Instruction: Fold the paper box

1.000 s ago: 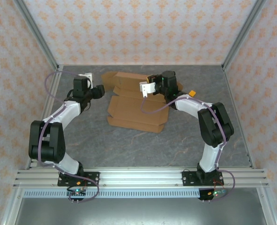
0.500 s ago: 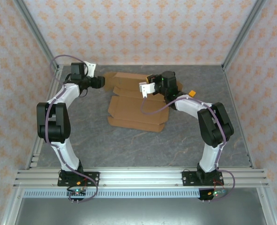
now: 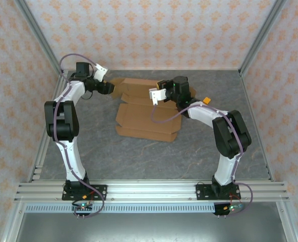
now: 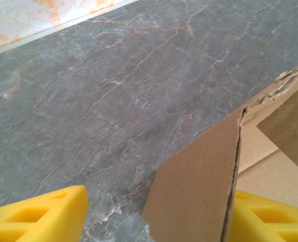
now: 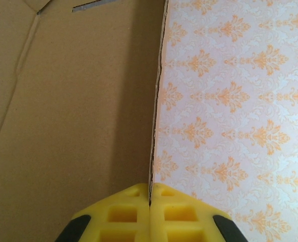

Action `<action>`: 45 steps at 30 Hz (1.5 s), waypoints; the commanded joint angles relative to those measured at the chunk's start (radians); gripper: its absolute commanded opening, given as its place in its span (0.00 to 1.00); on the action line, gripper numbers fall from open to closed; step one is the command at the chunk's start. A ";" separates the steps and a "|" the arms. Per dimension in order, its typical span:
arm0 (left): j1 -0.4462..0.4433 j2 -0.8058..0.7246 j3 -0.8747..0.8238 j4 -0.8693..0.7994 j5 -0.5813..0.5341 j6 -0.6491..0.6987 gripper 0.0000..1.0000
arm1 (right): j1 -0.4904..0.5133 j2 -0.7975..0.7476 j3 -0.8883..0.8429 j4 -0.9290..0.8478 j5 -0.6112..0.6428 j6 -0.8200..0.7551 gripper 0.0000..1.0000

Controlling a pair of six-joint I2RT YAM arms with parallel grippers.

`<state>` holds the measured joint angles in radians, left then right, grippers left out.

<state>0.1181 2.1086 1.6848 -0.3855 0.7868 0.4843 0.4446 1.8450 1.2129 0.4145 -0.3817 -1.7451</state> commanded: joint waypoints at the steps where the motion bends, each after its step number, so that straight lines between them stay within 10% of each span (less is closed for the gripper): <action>1: -0.002 0.021 0.056 -0.083 0.160 0.113 0.66 | 0.009 0.010 0.032 -0.062 -0.005 -0.025 0.00; 12: -0.041 0.078 0.121 -0.077 0.148 0.089 0.55 | 0.011 0.020 0.049 -0.069 -0.002 -0.008 0.00; 17: -0.052 0.018 0.034 0.065 0.042 -0.069 0.33 | 0.012 0.022 0.046 -0.063 0.010 -0.002 0.00; 45: -0.269 -0.286 -0.469 0.558 -0.515 -0.460 0.07 | 0.056 0.059 0.027 0.033 0.128 -0.002 0.00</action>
<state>-0.1204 1.8668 1.2240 0.0971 0.3374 0.0750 0.4866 1.8904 1.2419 0.4538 -0.2630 -1.7473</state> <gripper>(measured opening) 0.083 0.041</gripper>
